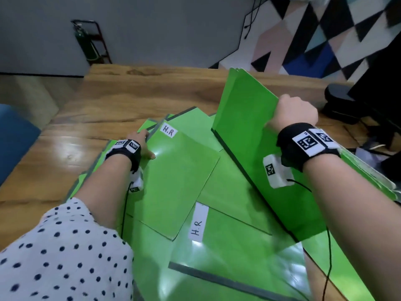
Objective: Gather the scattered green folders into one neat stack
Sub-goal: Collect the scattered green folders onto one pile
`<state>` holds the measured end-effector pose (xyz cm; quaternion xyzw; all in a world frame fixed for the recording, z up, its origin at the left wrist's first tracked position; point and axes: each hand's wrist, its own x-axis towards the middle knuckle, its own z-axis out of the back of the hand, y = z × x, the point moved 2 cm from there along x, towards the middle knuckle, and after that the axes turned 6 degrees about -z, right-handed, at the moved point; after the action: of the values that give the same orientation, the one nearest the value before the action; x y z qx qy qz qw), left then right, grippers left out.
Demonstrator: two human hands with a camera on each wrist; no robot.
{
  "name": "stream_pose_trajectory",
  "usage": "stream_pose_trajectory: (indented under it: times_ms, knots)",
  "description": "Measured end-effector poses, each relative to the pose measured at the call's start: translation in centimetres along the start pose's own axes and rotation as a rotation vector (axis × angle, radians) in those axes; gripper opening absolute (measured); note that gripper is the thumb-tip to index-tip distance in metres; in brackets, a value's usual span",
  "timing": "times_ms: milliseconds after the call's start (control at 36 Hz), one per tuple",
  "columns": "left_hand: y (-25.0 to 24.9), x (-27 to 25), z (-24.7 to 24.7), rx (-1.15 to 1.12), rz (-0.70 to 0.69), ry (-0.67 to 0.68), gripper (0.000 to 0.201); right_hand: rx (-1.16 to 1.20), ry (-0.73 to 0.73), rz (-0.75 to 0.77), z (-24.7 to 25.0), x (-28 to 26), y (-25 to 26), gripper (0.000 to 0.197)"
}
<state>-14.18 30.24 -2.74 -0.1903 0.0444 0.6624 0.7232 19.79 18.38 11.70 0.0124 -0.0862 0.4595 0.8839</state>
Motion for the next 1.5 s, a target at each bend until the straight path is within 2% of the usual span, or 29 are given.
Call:
stream_pose_trajectory:
  times_ms: [139, 222, 333, 472, 583, 694, 861, 972, 1111, 1167, 1222, 1278, 1333, 1444, 1500]
  knots:
    - [0.1, 1.3, -0.1, 0.078, -0.016, 0.117, 0.081, 0.006, 0.008, -0.04, -0.6, 1.0, 0.0, 0.037]
    - [-0.2, 1.2, 0.3, 0.1, -0.008, 0.124, 0.078, 0.004, 0.001, -0.042, -0.7, 1.4, -0.1, 0.039]
    - [0.1, 1.1, 0.9, 0.086, 0.034, 0.077, 0.073, -0.003, -0.022, -0.032, -0.9, 1.4, -0.2, 0.037]
    - [-0.3, 0.2, 3.6, 0.008, 0.031, -0.02, 0.079, -0.007, -0.016, -0.019, -0.8, 1.2, -0.4, 0.035]
    - [-1.7, -1.5, 7.0, -0.062, -0.015, -0.06, 0.079, 0.006, 0.001, 0.007, -1.0, 0.8, -0.4, 0.033]
    - [-3.6, -3.6, 9.3, -0.064, -0.059, -0.097, 0.066, 0.03, -0.002, 0.044, -0.7, 0.4, -0.3, 0.031]
    - [-6.0, -6.8, 10.3, -0.197, -0.007, -0.17, 0.068, 0.078, 0.04, 0.095, -0.1, -0.1, -0.6, 0.031]
    - [-6.2, -9.3, 10.3, -0.312, 0.035, -0.216, 0.069, 0.117, 0.045, 0.04, 1.2, -0.1, -2.9, 0.036]
    - [-6.5, -12.8, 11.0, -0.385, 0.003, -0.264, 0.069, 0.205, 0.05, -0.13, 2.5, 0.6, -7.2, 0.043]
    - [-6.7, -14.1, 11.7, -0.421, -0.014, -0.297, 0.066, 0.278, 0.086, -0.205, 2.4, 0.8, -9.1, 0.044]
    - [-7.1, -15.3, 12.6, -0.449, -0.025, -0.336, 0.064, 0.366, 0.157, -0.271, 2.4, 0.4, -10.9, 0.038]
    - [-7.7, -16.5, 13.4, -0.469, -0.028, -0.371, 0.062, 0.435, 0.251, -0.28, 2.0, -0.2, -12.2, 0.028]
    - [-8.2, -17.5, 14.0, -0.461, -0.029, -0.409, 0.059, 0.507, 0.346, -0.295, 0.9, -1.0, -13.2, 0.028]
    - [-8.6, -18.6, 14.1, -0.543, -0.016, -0.445, 0.057, 0.643, 0.512, -0.385, -2.8, -2.6, -13.8, 0.042]
    - [-8.3, -18.3, 13.6, -0.674, -0.022, -0.425, 0.058, 0.643, 0.572, -0.396, -4.3, -3.7, -13.6, 0.06]
